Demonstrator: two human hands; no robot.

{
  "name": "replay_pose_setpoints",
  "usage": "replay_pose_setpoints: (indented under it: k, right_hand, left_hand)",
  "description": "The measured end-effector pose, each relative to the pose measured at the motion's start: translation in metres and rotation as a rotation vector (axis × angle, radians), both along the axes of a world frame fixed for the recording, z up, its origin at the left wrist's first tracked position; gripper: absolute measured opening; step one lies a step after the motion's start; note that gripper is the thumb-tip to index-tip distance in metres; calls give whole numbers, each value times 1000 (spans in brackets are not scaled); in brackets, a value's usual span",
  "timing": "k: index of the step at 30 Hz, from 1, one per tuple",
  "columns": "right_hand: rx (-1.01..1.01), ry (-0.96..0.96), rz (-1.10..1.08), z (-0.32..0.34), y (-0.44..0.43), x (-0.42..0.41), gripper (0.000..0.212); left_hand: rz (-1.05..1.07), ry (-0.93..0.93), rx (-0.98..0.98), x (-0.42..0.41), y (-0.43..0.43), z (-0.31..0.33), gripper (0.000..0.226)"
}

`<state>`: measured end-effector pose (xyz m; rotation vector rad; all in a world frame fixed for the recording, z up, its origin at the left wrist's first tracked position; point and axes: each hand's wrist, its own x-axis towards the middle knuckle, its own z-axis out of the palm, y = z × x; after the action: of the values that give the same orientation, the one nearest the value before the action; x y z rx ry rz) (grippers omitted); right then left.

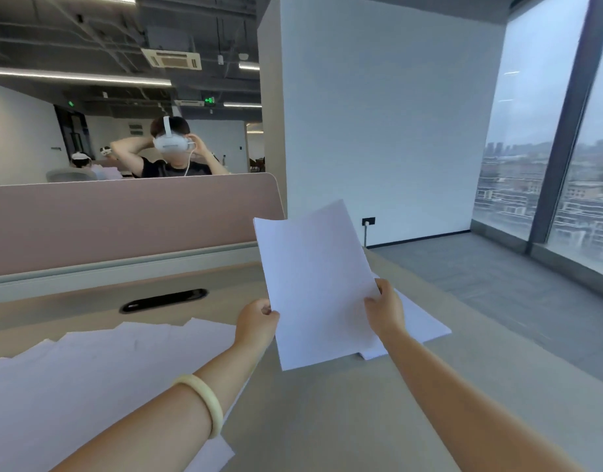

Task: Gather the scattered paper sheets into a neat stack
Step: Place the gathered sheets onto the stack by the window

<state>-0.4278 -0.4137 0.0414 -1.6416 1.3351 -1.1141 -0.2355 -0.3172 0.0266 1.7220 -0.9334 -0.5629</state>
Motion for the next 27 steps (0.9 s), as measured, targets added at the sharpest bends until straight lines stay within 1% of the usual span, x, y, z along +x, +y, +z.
replay_pose_setpoints:
  k: [6, 9, 13, 19, 27]
  right_hand:
    - [-5, 123, -102, -12, -49, -56, 47]
    - [16, 182, -153, -25, -75, -77, 49]
    - [43, 239, -166, -38, -102, -94, 49]
    - [25, 320, -141, -48, -140, -91, 50]
    - [37, 426, -116, -62, -162, -78, 53]
  left_hand:
    - [-138, 190, 36, -53, -45, -4, 30]
    - [-188, 238, 60, -72, -67, -12, 29]
    - [-215, 298, 124, -87, -95, -26, 26]
    - [-198, 311, 161, -88, -122, -34, 32]
    - [-198, 216, 201, -81, -138, -44, 37]
